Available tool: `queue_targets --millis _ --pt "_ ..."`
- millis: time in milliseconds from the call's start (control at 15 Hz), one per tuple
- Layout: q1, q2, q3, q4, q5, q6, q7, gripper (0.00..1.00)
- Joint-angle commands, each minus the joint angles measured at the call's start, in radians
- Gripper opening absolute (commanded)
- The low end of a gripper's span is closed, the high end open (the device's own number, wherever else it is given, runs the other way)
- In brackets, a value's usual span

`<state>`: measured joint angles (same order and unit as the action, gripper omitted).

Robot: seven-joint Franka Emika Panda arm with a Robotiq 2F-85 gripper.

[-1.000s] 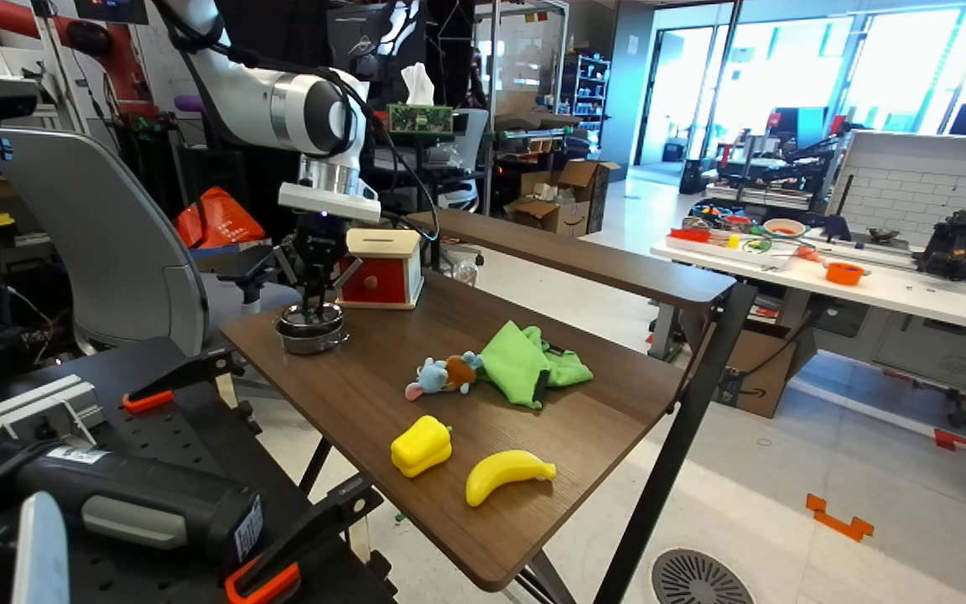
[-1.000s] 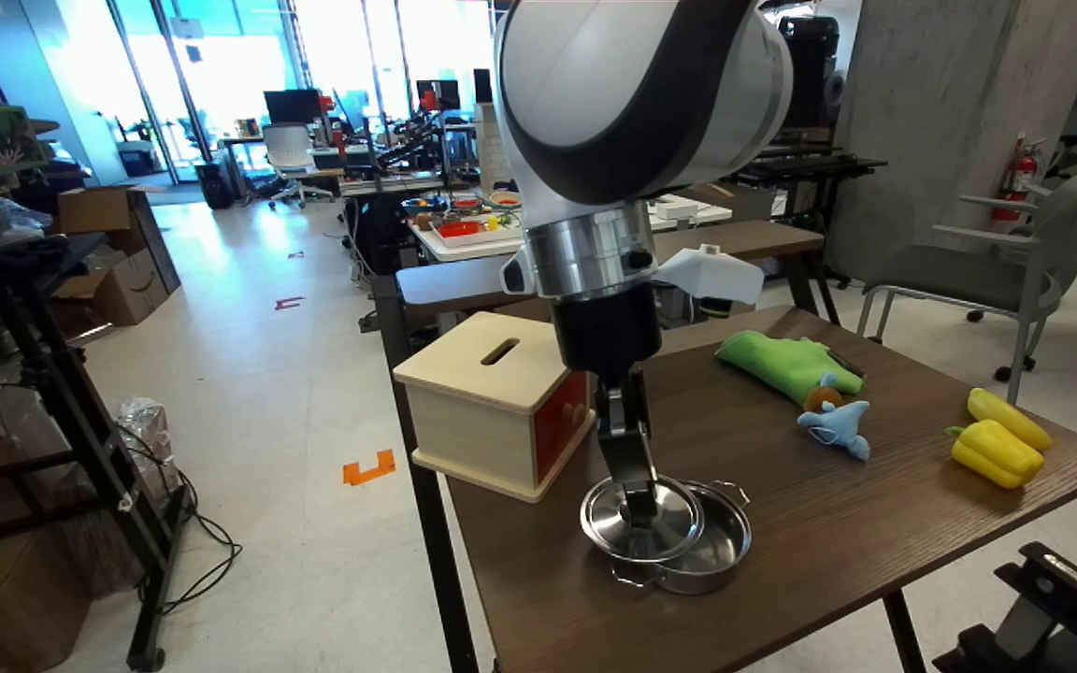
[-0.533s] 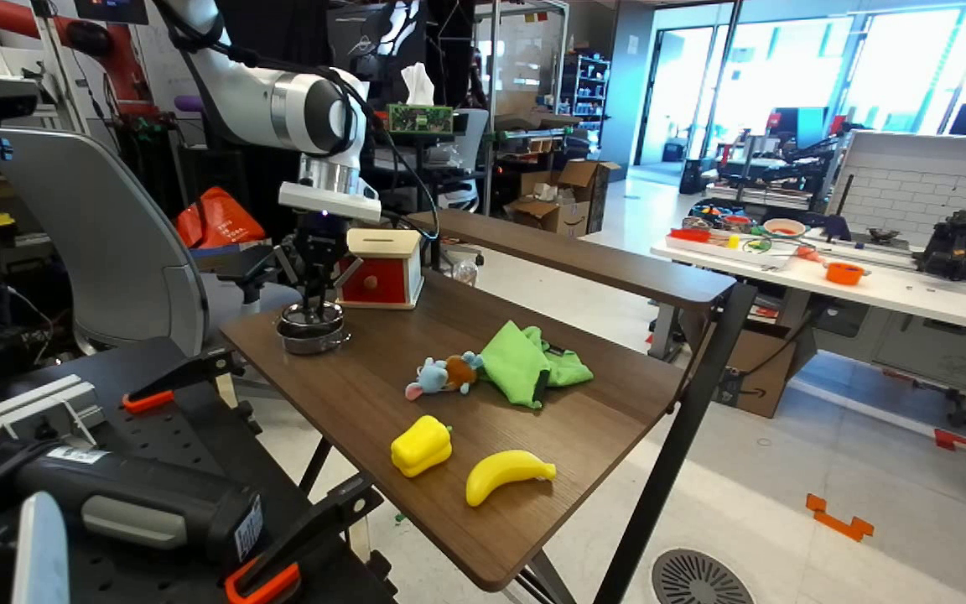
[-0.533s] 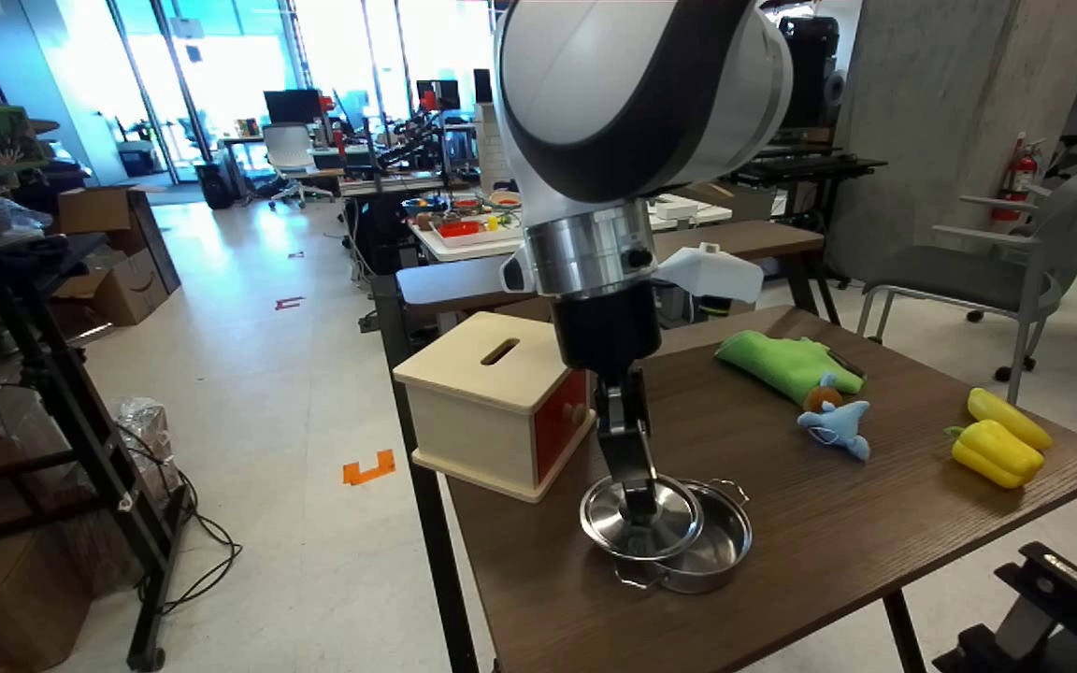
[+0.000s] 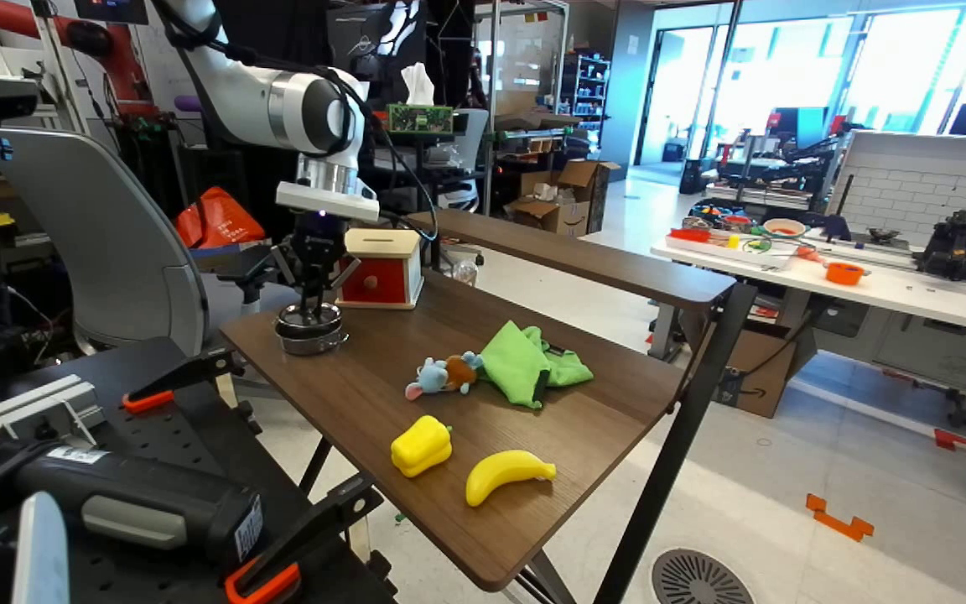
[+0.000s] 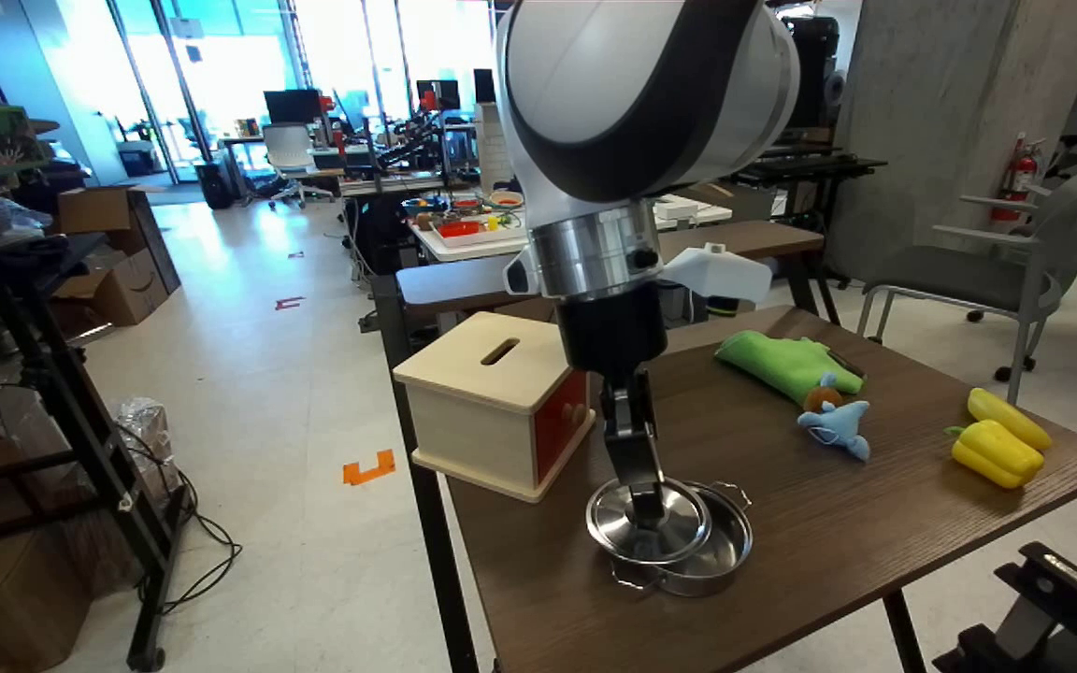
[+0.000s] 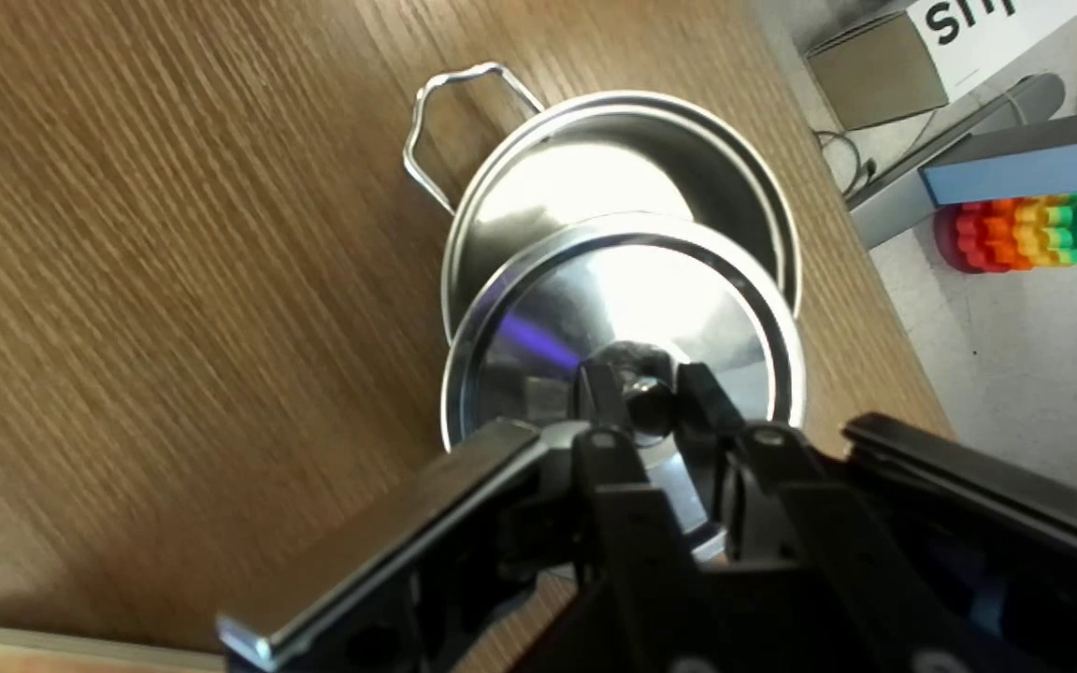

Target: Put the lid on the pot

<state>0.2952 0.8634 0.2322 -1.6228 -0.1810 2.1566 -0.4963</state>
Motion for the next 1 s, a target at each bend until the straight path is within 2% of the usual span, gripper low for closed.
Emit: queue_targets --millis 0,267,933 --pt "-0.013 -0.052 0.011 -0.070 -0.026 0.012 0.012 0.05" --pt "-0.015 -0.074 0.010 -0.107 -0.027 0.023 0.016 0.05" --pt "-0.025 -0.058 -0.001 -0.083 -0.024 0.014 0.039 0.05"
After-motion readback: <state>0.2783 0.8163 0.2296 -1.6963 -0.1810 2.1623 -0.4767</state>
